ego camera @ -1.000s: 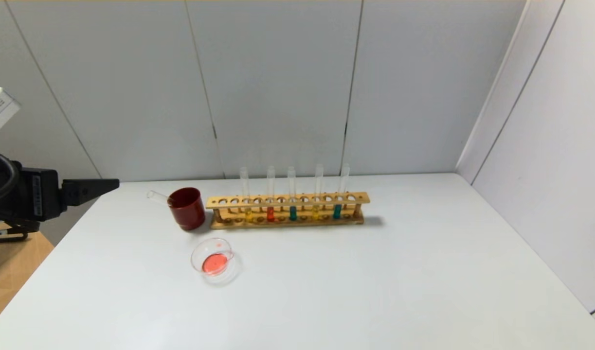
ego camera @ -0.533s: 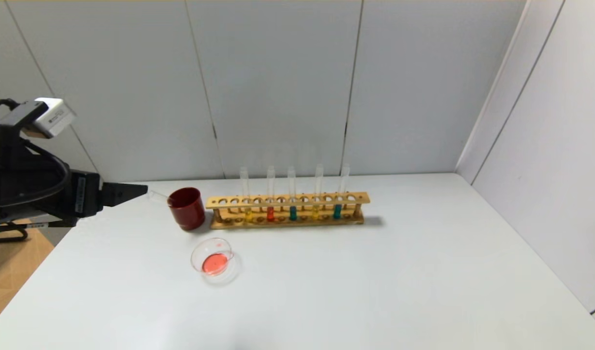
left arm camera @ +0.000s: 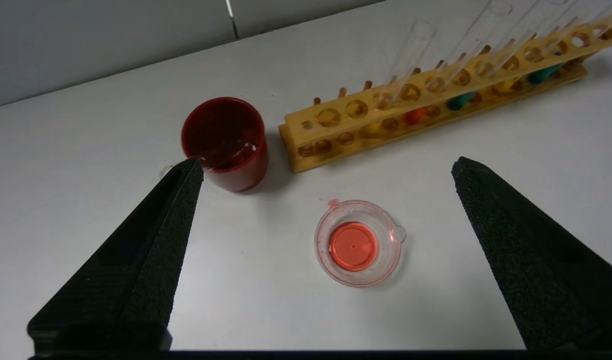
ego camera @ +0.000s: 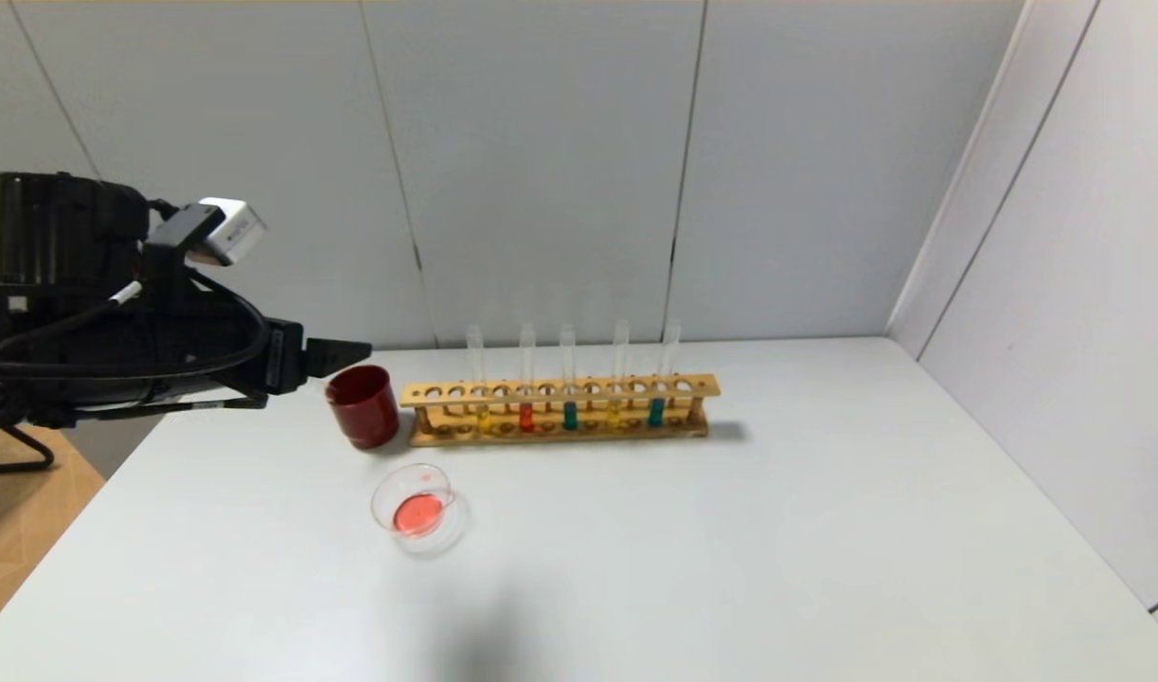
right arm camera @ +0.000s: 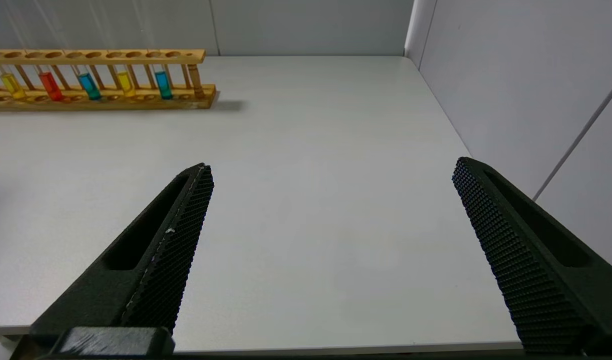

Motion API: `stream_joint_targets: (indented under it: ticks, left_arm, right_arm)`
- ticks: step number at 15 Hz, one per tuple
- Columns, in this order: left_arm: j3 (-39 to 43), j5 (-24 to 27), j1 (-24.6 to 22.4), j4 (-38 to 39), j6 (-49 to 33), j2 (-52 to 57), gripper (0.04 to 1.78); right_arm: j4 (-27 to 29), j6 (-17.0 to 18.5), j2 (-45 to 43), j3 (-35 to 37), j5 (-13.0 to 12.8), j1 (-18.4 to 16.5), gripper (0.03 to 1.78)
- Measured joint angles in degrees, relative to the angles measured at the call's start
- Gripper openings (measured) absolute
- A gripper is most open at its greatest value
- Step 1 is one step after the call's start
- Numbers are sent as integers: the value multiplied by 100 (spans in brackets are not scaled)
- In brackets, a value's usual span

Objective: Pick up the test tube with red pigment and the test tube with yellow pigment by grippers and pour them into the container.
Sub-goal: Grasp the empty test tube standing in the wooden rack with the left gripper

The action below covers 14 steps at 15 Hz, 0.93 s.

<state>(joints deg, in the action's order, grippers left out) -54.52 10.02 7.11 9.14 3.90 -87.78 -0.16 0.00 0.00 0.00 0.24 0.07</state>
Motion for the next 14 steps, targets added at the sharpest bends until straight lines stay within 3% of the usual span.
stream_joint_targets:
  ticks: [11,14]
  left_arm:
    - [-345,4,265,80,0,-1130,175]
    - [-380,9,375,581,12,-1401,175]
  right_arm:
    - [0,0,0,0,-2,0,175]
    - [0,0,0,0,2,0,175]
